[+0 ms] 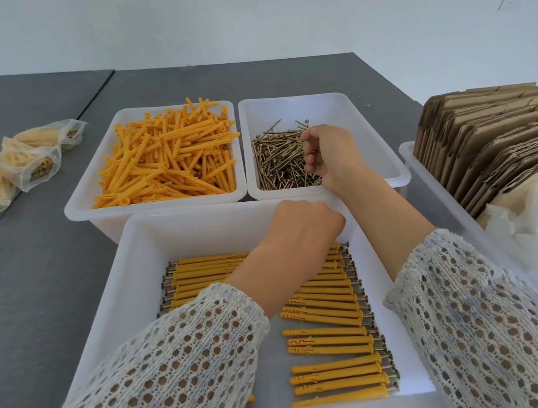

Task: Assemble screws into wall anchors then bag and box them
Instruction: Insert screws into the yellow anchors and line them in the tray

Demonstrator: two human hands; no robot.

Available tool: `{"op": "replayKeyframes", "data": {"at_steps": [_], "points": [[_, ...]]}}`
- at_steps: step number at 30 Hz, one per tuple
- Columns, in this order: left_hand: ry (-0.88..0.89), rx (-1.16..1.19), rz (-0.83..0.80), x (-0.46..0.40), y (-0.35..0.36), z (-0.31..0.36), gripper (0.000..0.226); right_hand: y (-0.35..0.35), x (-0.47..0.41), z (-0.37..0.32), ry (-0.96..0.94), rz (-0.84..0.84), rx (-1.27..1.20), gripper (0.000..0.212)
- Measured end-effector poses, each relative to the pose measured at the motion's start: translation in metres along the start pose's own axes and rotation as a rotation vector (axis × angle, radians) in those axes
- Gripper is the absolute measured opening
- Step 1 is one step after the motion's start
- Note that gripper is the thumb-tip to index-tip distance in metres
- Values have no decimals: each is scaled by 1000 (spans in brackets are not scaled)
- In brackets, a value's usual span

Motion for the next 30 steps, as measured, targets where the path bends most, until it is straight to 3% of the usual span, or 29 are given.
{"op": "replayKeyframes", "data": {"at_steps": [3, 7, 11, 14, 16, 22, 26, 30], "points": [[37, 129, 91, 3, -10, -7, 11, 5, 1, -3, -54, -34, 217, 25], [27, 263, 292, 14, -31, -28, 27, 25, 5, -6, -121, -181, 590, 25], [-106, 311, 517, 31, -47, -65, 29, 40, 6, -2, -111, -319, 885, 19], [-230, 351, 587, 37, -43, -98, 28, 50, 5, 11, -48, -380, 1150, 23], [-344, 331, 555, 37, -31, -117, 27, 52, 2, 16, -9, -381, 1251, 30], [-674, 343, 286, 35, 2, -152, 28, 53, -5, 27, 149, -417, 1408, 25], [-758, 306, 124, 33, 10, -154, 33, 55, -7, 27, 219, -420, 1390, 19], [-763, 434, -10, 30, 23, -161, 34, 57, -6, 27, 235, -452, 1366, 16]]}}
Point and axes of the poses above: each hand's wrist, its own x-axis away from the middle knuckle, its own y-axis out of the palm, z = x × y, the point moved 7 cm from there along -x, towards the middle knuckle, and after that the axes turned 14 degrees about -z, right-handed, at the moved point
